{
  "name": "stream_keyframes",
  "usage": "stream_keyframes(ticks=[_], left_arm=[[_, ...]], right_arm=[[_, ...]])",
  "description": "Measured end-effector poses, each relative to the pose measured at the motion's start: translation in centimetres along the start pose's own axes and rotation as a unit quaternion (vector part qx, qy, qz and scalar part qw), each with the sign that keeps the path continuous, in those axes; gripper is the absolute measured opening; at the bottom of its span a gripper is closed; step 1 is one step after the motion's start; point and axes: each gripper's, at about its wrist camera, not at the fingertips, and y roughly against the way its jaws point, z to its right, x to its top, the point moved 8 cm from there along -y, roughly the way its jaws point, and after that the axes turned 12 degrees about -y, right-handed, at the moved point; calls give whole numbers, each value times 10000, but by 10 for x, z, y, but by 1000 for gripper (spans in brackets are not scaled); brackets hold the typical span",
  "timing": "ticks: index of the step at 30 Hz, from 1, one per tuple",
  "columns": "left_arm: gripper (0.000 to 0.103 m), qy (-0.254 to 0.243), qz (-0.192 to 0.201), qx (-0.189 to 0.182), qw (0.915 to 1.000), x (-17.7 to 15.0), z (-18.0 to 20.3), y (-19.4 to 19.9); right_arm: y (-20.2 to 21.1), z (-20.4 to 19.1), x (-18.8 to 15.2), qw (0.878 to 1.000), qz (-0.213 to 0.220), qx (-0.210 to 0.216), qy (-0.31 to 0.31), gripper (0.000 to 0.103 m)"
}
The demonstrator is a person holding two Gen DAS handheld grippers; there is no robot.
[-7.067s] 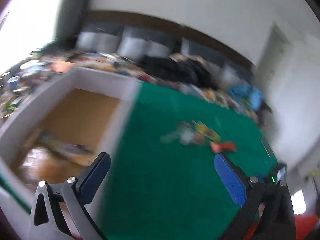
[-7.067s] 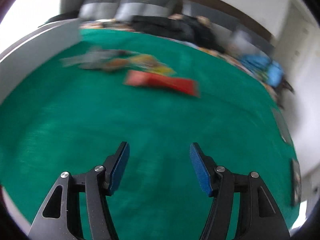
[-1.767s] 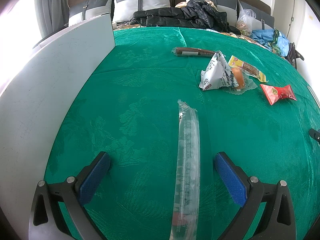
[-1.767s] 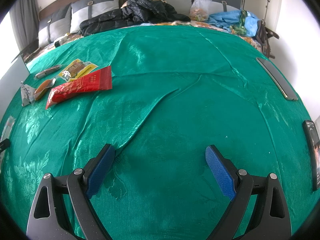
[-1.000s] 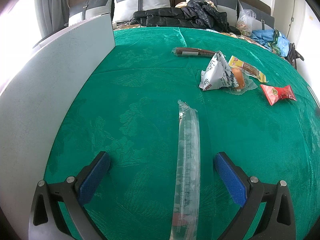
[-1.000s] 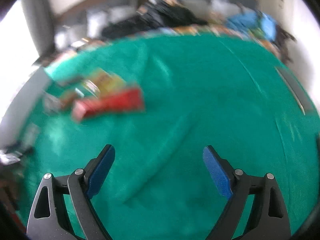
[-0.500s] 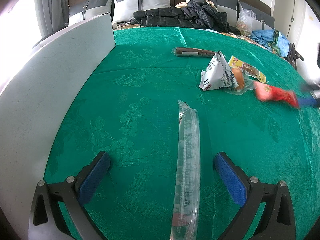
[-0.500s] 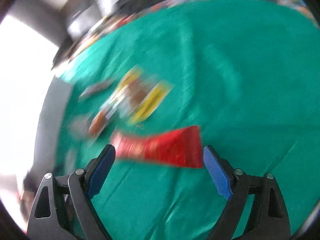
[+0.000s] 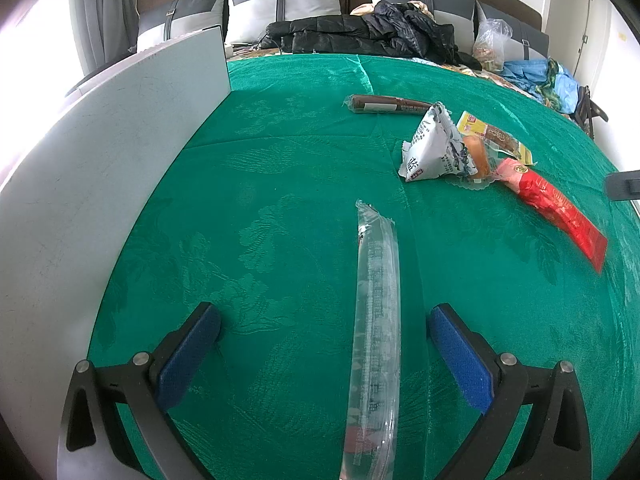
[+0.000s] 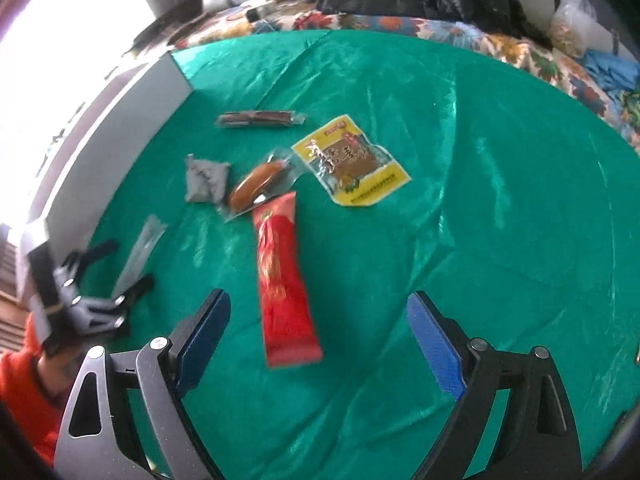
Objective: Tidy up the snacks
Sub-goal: 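Grasp the red wrapped snack with the right tool while the left holds the tube, then drop the clear tube into the white box with the left tool while the right drops the red snack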
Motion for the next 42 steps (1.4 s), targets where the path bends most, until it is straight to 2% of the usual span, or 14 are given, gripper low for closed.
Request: stream_keyframes(ticks=[6,14,16,17,24,25,27,28,29,31,33,35,39,42], left_arm=[[103,1,3,-3,10000,-1,-2,1],[103,-37,-4,-6,10000,2,3,-3],[103,-127,-75,-37,9999,9,8,-6],[103,-125,-113,-44,9998,9,8,-6],[103,-72,-130,-15,9999,6,12,-3],[100,-76,-163,-41,9998,6,13,-4],[82,-181,-149,-132,9996,9,17,0],[55,-312,-123,-224,9992,11,21,4],[22,-446,-131,-294,9985,12,26,7],[18,-498,-259,-487,9972,11,31,10],[17,-184,-298,-934,9950,6,30,15],[17,104,-278,-1156,9928,-1,26,24],[17,567,-37,-1606,9854,-5,17,62],[17,775,397,-1753,9807,8,-5,107]], right_arm=[[-44,-25,11,9999,-113,-114,15,91],[-69,-48,3,9957,-142,-713,568,89],[-68,-50,-1,9956,-202,-726,563,59],[-71,-49,-4,9953,-335,-739,535,20],[-51,-36,-20,9962,-258,-770,324,14],[-45,-36,-24,9966,-213,-737,291,14],[-32,-36,-29,9978,-125,-622,187,14],[-28,-36,-30,9983,-94,-562,128,14],[-19,-37,-33,9990,-33,-445,0,14],[-6,-35,-38,9993,68,-265,-254,14],[2,-34,-41,9984,112,-86,-552,14],[8,-29,-48,9963,100,53,-857,13],[16,-33,-61,9907,60,296,-1330,12],[33,-66,-49,9892,224,616,-1309,12]])
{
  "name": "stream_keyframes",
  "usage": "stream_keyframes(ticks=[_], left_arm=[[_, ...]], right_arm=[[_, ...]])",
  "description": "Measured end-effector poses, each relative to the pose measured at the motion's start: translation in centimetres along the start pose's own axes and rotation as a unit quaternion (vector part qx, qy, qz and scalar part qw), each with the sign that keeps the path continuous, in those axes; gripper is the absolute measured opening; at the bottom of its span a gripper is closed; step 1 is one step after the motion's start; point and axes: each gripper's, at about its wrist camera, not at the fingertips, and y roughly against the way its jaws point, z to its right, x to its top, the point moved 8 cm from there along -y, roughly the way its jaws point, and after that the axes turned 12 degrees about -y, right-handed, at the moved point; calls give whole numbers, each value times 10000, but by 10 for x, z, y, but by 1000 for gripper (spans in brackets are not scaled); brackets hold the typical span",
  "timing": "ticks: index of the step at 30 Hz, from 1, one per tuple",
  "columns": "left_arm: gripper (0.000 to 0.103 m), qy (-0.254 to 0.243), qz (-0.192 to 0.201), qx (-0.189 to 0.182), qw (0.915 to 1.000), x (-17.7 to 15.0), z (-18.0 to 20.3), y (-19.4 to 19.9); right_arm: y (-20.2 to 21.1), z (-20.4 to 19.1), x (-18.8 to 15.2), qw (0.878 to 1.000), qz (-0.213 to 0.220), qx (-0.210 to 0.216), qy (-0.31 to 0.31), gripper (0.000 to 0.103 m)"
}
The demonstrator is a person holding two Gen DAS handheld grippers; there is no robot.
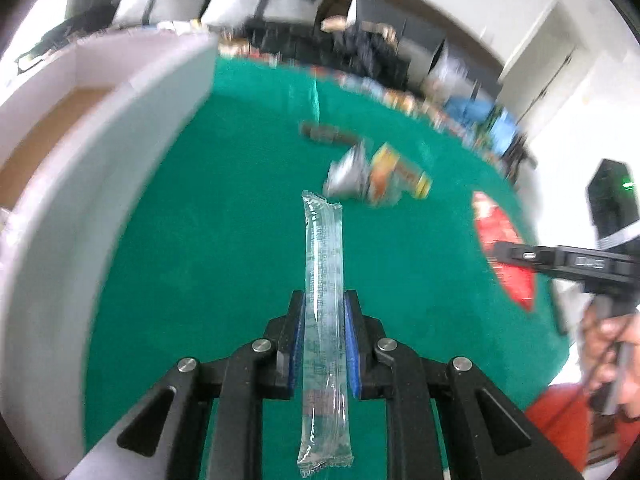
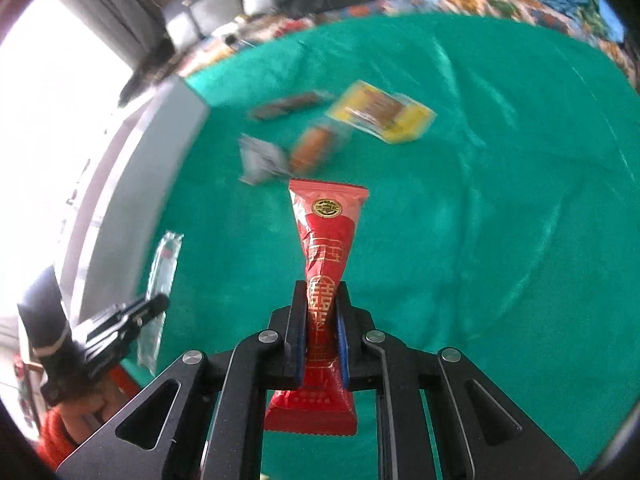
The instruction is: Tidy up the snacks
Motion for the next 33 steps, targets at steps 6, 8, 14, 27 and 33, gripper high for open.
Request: stream_keyframes(ticks=[6,8,14,27,33], left_arm=[[17,234,679,770,9944,43,-84,102],[18,299,690,1266,9891,47,-121,120],[75,669,318,2582,9632,26,-219,148],[98,-268,627,3039,9503,2,-126,156],[98,-822,837,2726,9550,33,-40,126]], right_arm=[[24,-166,21,9902,270,1235,595,12],[20,-235,21,9828,226,1637,819,12],[-20,-371,24,9714,422,1903,1355,65],[-75,-130,-23,9718,1062,-598,2017,68],[-46,24,-33,9751,1116,-1447,1253,68]])
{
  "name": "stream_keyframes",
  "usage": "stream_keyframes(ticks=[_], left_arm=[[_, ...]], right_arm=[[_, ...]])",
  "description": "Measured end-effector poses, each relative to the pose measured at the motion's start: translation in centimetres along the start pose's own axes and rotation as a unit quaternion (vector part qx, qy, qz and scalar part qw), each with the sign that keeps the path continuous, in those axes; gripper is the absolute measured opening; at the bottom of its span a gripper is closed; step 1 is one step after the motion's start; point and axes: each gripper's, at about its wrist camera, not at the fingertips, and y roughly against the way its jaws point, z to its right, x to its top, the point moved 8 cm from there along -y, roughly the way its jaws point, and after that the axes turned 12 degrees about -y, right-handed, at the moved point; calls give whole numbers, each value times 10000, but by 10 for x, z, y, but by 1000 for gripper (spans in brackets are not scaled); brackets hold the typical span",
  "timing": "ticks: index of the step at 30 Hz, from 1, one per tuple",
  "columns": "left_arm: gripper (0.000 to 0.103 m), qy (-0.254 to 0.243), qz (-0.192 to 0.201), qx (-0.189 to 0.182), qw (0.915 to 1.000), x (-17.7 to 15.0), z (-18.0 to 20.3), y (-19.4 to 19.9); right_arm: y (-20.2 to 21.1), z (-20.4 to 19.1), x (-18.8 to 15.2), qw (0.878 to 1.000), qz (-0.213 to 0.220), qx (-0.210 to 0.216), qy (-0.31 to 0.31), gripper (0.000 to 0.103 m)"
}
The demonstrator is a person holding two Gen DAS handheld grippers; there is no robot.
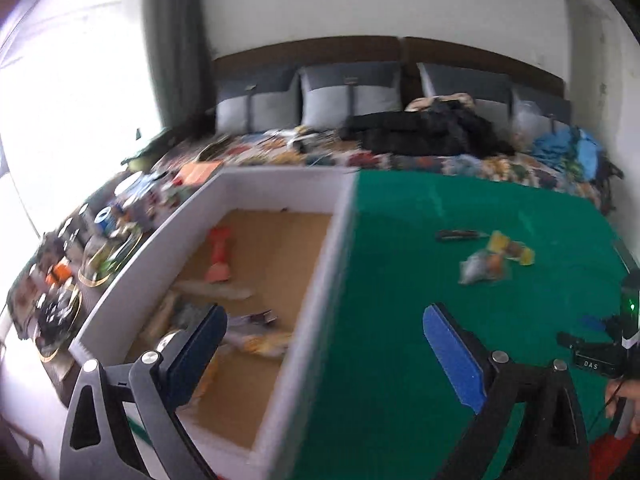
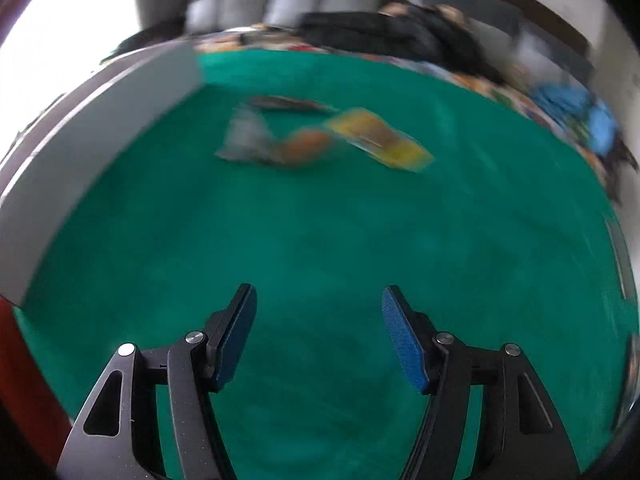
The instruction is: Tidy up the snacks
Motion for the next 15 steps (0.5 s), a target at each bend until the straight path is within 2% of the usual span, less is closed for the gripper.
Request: stream_keyframes(ticks=[3,6,9,15], left_arm=[[98,-217,162,-18,9996,18,31,6],[98,-336,255,-62,9991,31,57,13],[98,-452,383,-60,9982,44,77,23],[102,-792,645,75,9947,73,109,46]], right_arm=[[11,45,-13,9991,43,-160,-394,68],[18,68,-16,9979,127,-227,-585,68],[22,81,-20,9973,237,-212,-669,68],[23,78,-28,9963,433,-185,-714,68]])
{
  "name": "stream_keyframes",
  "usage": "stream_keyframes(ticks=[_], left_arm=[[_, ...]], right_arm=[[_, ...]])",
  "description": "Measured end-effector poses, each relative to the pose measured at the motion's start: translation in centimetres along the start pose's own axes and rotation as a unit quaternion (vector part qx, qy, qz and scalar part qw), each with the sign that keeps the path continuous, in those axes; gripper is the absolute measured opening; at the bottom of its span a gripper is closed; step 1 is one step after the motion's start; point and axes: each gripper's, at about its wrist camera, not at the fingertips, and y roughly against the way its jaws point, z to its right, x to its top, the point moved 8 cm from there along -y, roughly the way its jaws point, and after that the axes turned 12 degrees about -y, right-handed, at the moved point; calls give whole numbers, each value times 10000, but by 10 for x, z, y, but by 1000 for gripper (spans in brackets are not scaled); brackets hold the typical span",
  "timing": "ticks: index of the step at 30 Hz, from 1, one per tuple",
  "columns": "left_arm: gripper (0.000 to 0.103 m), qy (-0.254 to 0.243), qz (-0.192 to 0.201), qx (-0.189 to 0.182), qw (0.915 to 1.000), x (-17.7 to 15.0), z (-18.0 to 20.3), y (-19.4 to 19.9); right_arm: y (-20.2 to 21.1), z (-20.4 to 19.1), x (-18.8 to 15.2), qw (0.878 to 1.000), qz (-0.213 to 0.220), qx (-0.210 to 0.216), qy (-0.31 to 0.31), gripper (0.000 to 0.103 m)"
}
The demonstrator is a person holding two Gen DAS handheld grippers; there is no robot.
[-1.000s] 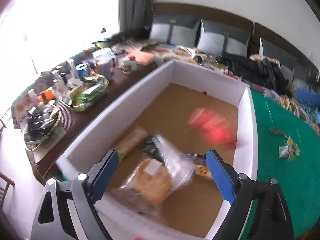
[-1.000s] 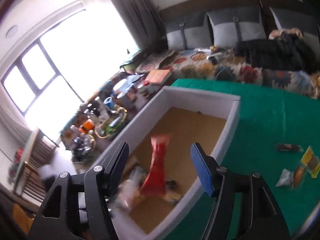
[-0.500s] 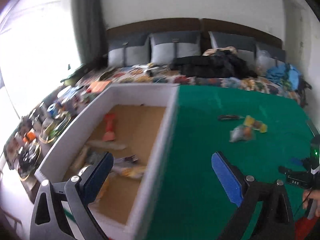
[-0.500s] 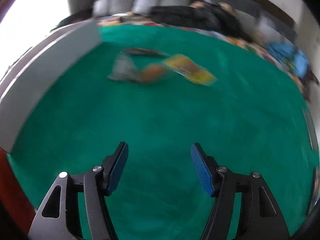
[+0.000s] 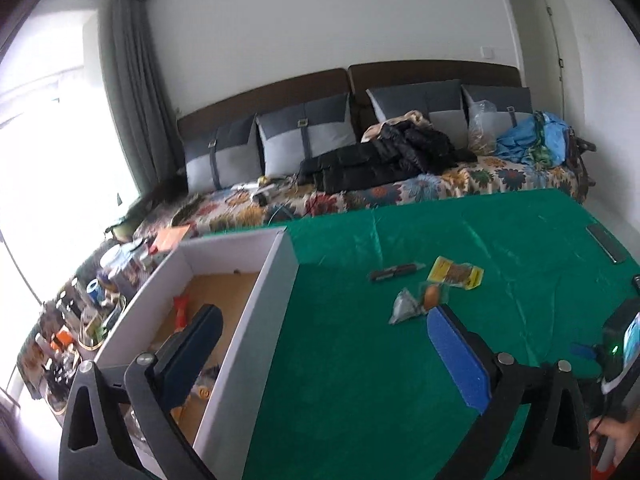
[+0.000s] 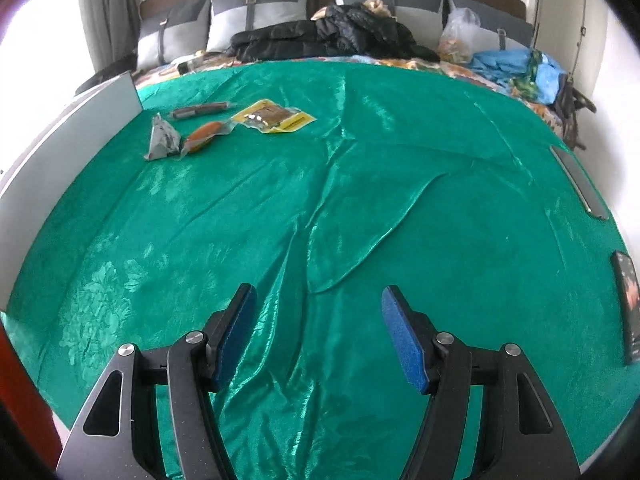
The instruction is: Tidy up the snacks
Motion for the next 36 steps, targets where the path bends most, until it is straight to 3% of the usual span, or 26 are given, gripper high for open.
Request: stream_keyframes(ticks=[6,11,17,36], left_arm=[[102,-167,143,17,9998,24,12,11],[102,-119,143,-190,9996,39,21,16],[102,-364,263,-107,9989,57,30,29],[102,-831,555,69,9950,77,42,60]], right_arm=[[6,-1,-7,9998,211,21,29,68],[8,1,-13,9994,338,-32,67,68],[9,0,-17,9992,400,-6,67,68],[12,-14,-23,9977,501,34,445,68]])
